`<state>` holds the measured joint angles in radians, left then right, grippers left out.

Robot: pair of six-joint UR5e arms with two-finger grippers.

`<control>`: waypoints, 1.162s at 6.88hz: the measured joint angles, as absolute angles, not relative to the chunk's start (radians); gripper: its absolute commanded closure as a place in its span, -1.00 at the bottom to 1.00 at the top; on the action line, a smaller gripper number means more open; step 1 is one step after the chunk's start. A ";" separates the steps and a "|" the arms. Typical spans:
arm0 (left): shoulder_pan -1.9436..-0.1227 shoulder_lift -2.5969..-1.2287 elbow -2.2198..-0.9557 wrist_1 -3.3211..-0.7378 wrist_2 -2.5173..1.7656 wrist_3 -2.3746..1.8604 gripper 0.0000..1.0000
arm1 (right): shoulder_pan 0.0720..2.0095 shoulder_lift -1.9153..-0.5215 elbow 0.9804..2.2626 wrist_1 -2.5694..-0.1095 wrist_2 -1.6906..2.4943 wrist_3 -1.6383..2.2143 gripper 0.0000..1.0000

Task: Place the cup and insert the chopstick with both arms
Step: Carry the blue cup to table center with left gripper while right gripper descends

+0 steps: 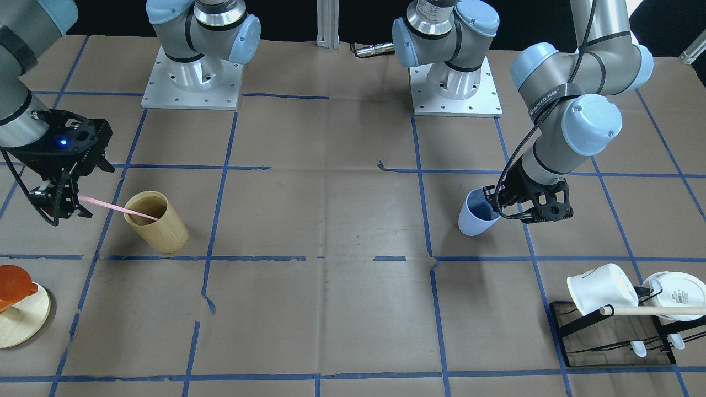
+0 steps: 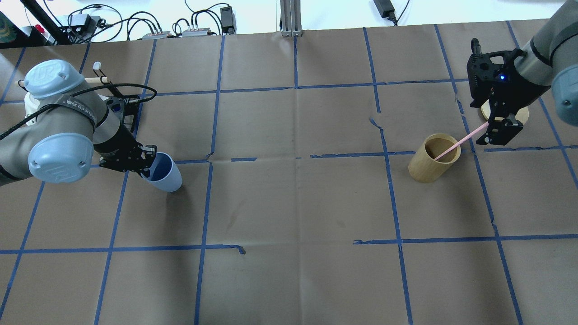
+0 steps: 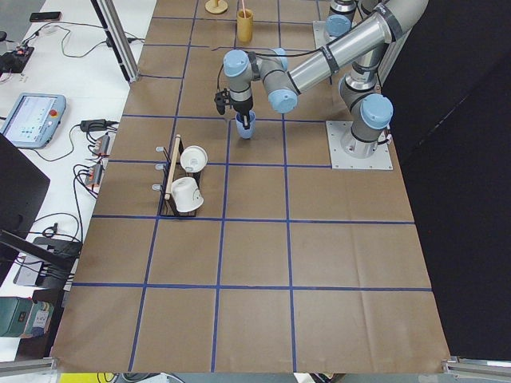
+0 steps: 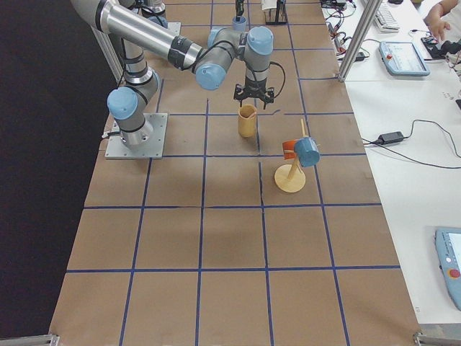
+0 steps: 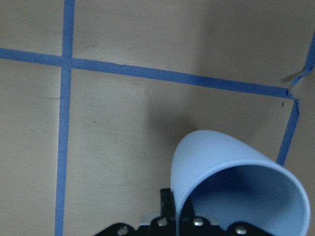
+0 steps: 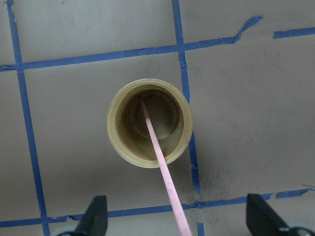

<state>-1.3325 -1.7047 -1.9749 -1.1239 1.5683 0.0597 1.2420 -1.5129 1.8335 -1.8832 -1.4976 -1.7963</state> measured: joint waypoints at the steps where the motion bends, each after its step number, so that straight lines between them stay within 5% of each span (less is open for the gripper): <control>1: -1.402 -1.716 -1.932 -1.139 1.555 -0.032 1.00 | 1.241 -1.509 1.852 -1.900 -1.502 -1.827 -0.99; 8: -1.844 -1.927 -1.693 -1.066 1.439 -0.535 0.99 | 1.231 -1.505 1.873 -1.929 -1.510 -1.878 -0.81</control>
<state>-1.8443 -1.9275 -1.6928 -1.0662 1.4394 -0.5354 1.2308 -1.5054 1.8734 -1.9289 -1.5105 -1.8781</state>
